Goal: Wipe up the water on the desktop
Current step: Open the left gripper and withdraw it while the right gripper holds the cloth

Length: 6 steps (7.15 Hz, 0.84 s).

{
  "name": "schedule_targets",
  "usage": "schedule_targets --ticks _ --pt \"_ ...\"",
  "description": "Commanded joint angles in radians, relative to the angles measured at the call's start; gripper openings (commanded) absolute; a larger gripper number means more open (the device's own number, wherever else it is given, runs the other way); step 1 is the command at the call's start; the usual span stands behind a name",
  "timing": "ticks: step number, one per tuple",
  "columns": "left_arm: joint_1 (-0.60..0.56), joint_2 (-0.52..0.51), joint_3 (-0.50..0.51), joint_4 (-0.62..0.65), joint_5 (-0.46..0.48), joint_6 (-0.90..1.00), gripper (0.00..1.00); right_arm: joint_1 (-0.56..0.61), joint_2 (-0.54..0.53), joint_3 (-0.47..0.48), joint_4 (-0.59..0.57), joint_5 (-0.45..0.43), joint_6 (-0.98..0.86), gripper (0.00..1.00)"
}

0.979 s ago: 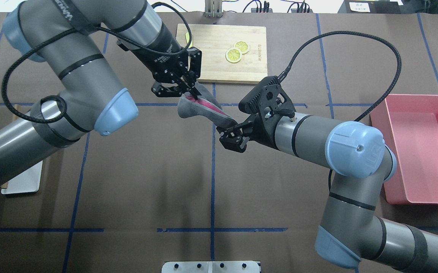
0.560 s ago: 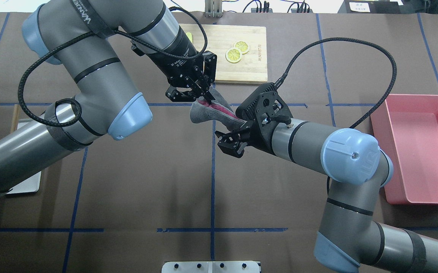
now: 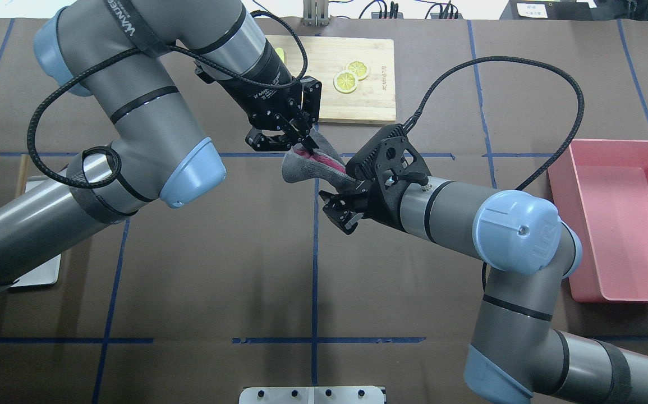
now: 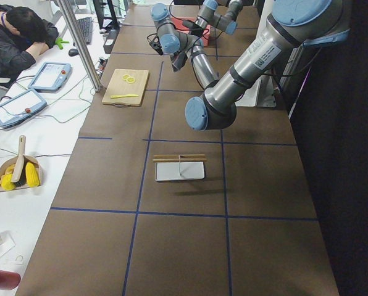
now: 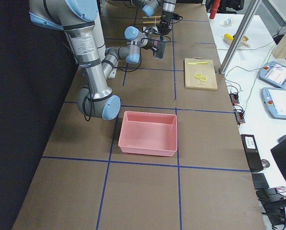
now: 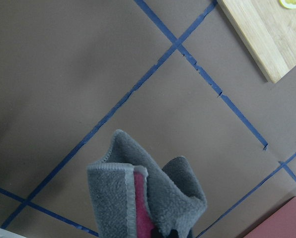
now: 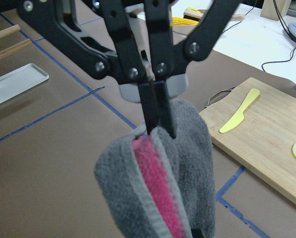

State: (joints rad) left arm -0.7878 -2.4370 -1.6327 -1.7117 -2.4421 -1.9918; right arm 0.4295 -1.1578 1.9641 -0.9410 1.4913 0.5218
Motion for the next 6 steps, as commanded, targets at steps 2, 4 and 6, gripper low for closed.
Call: schedule_targets --ticks 2,4,6 --pt "0.001 0.001 -0.001 0.001 0.002 0.007 0.01 -0.001 0.004 0.030 -0.054 0.000 0.014 0.00" --pt "0.001 0.001 -0.001 0.000 0.003 0.010 0.88 -0.003 0.004 0.032 -0.062 0.000 0.014 0.00" --pt "-0.001 0.003 -0.004 0.000 0.003 0.013 1.00 -0.003 0.004 0.032 -0.064 0.000 0.014 0.00"
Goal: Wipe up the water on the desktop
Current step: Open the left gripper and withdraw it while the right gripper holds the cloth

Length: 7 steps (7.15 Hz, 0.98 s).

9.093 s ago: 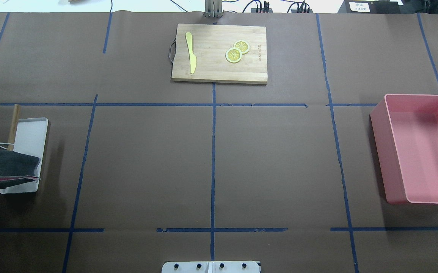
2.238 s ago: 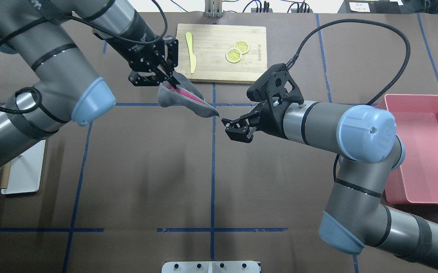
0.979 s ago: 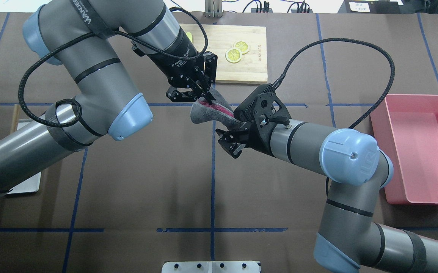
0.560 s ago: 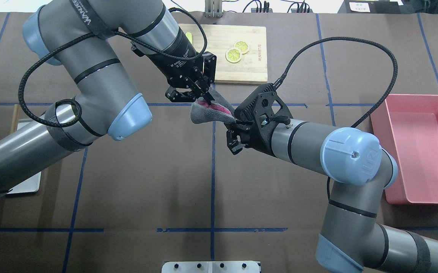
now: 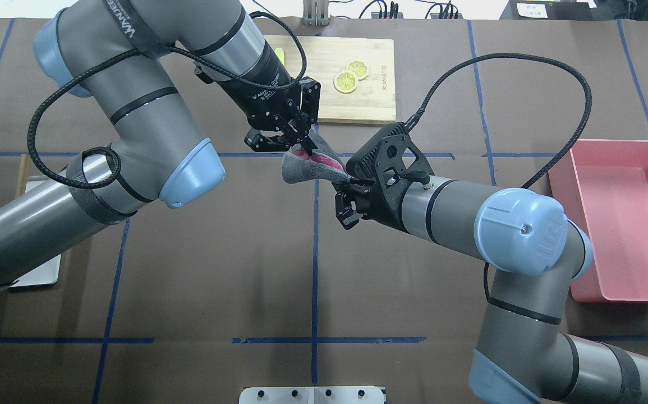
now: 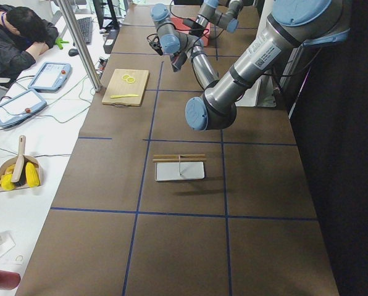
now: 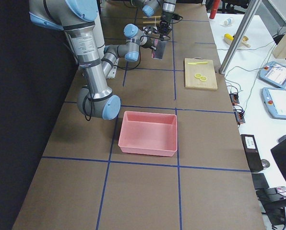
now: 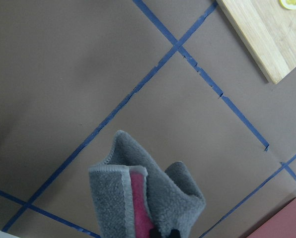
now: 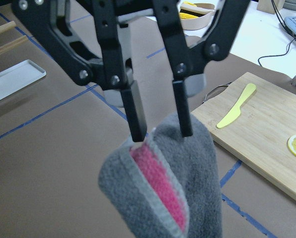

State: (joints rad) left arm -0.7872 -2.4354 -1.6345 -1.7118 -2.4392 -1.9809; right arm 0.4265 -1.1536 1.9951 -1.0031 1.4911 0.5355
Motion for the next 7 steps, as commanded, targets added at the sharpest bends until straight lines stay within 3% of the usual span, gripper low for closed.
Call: schedule_targets --ticks 1,3,4,5,7 --pt "-0.003 0.004 -0.008 0.001 0.000 0.002 1.00 0.001 0.000 0.001 -0.002 -0.002 0.001 0.00" --pt "-0.039 0.010 -0.016 0.004 -0.006 0.004 1.00 0.014 -0.008 0.011 -0.057 -0.018 0.023 0.00" --pt "-0.056 0.060 -0.063 0.004 -0.009 0.004 1.00 0.027 -0.011 0.033 -0.153 -0.119 0.023 0.00" --pt "-0.078 0.119 -0.121 0.007 -0.008 0.025 1.00 0.024 -0.008 0.089 -0.322 -0.232 0.021 0.00" --pt "-0.150 0.203 -0.200 0.018 -0.011 0.042 1.00 0.035 -0.012 0.181 -0.545 -0.272 0.021 0.01"
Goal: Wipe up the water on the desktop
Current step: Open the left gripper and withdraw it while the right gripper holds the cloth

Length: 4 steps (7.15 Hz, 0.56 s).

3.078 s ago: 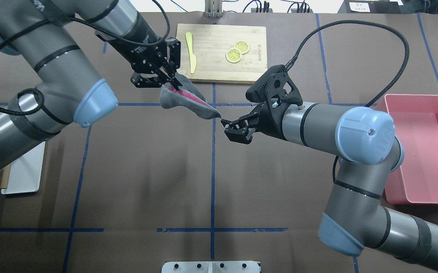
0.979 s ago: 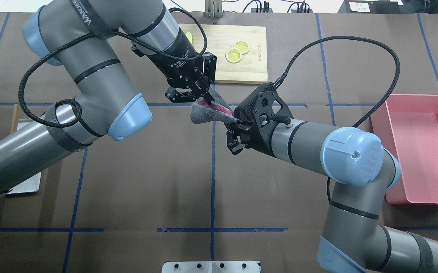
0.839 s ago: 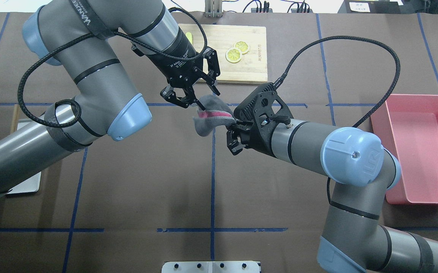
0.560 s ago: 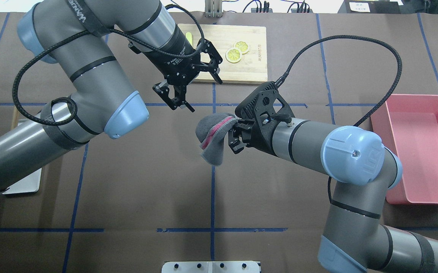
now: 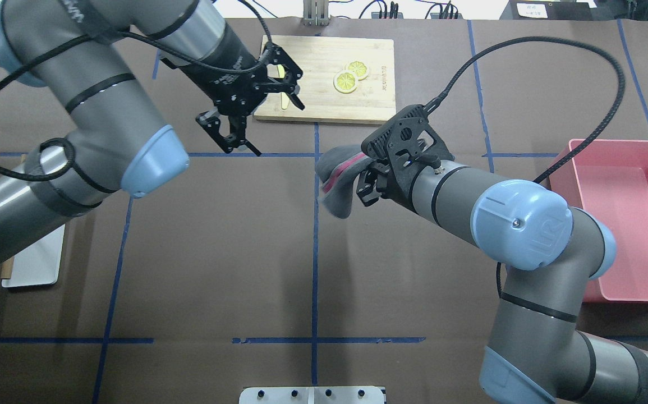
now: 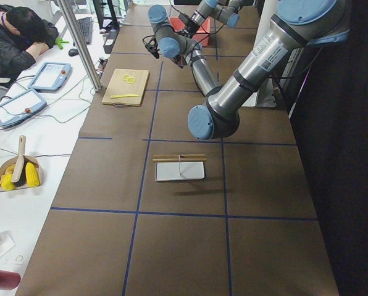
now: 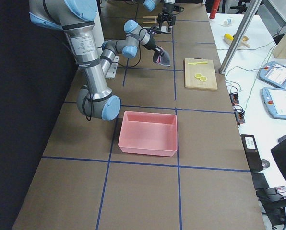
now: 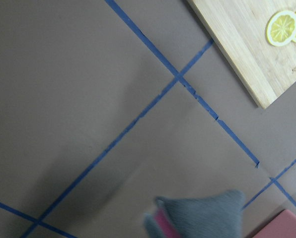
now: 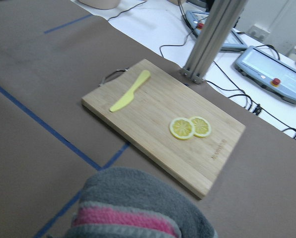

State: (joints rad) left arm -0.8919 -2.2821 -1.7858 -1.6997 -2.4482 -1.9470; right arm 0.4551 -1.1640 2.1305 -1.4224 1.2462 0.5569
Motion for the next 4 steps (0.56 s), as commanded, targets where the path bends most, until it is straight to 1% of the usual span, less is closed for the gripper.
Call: schedule_targets --ticks 1,2,3,4 --pt "-0.091 0.090 -0.116 0.020 -0.002 0.048 1.00 0.022 0.000 0.048 -0.267 -0.019 0.000 0.00" --pt "-0.128 0.140 -0.194 0.111 -0.002 0.156 1.00 0.028 -0.002 0.048 -0.362 -0.019 -0.002 0.00" --pt "-0.168 0.186 -0.283 0.285 0.006 0.333 1.00 0.030 -0.011 0.046 -0.477 -0.001 -0.005 0.00" --pt "-0.215 0.194 -0.353 0.425 0.014 0.496 1.00 0.048 -0.013 0.043 -0.548 0.056 -0.008 0.00"
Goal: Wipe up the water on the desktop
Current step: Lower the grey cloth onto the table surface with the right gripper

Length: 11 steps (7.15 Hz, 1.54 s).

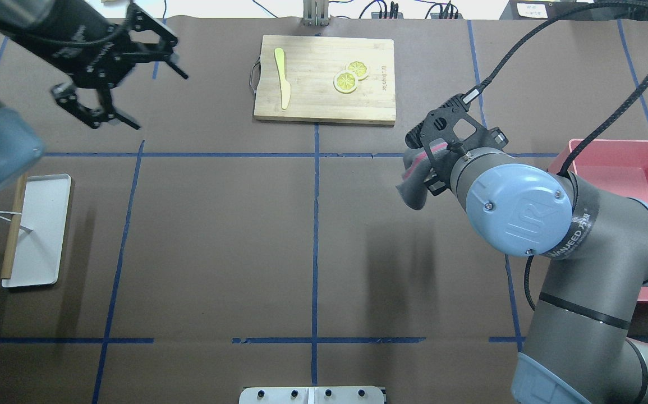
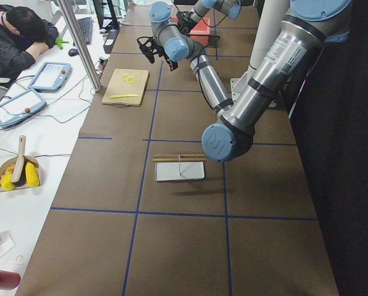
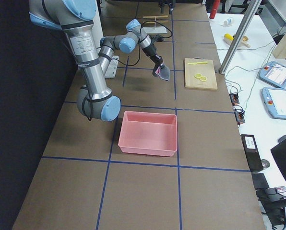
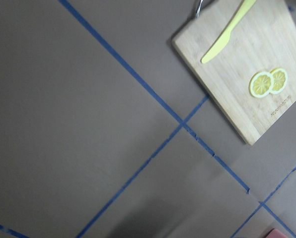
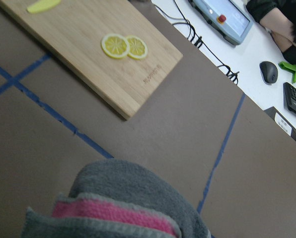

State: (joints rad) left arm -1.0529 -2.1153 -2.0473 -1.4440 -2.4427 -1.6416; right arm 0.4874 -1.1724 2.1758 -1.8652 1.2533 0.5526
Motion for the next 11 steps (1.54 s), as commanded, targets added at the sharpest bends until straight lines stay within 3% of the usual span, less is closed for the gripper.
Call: schedule_targets --ticks 1,3,4,6,7,8,11 --pt "-0.118 0.082 -0.141 0.238 0.008 0.301 1.00 0.034 -0.010 -0.026 -0.186 0.113 -0.029 0.00" --pt "-0.185 0.145 -0.151 0.243 0.008 0.422 1.00 0.043 -0.013 -0.120 -0.242 0.162 -0.196 0.00" --pt "-0.214 0.164 -0.149 0.244 0.010 0.466 1.00 0.043 -0.019 -0.151 -0.242 0.210 -0.224 0.00" --pt "-0.230 0.176 -0.145 0.244 0.010 0.488 1.00 0.031 -0.024 -0.230 -0.230 0.222 -0.226 0.00" --pt "-0.234 0.176 -0.148 0.244 0.014 0.488 1.00 0.031 -0.021 -0.252 -0.157 0.238 -0.223 0.00" --pt "-0.236 0.176 -0.148 0.244 0.016 0.488 1.00 0.031 -0.021 -0.289 -0.064 0.312 -0.220 0.00" --pt "-0.254 0.176 -0.148 0.244 0.016 0.488 1.00 0.040 0.016 -0.337 -0.012 0.432 -0.215 0.00"
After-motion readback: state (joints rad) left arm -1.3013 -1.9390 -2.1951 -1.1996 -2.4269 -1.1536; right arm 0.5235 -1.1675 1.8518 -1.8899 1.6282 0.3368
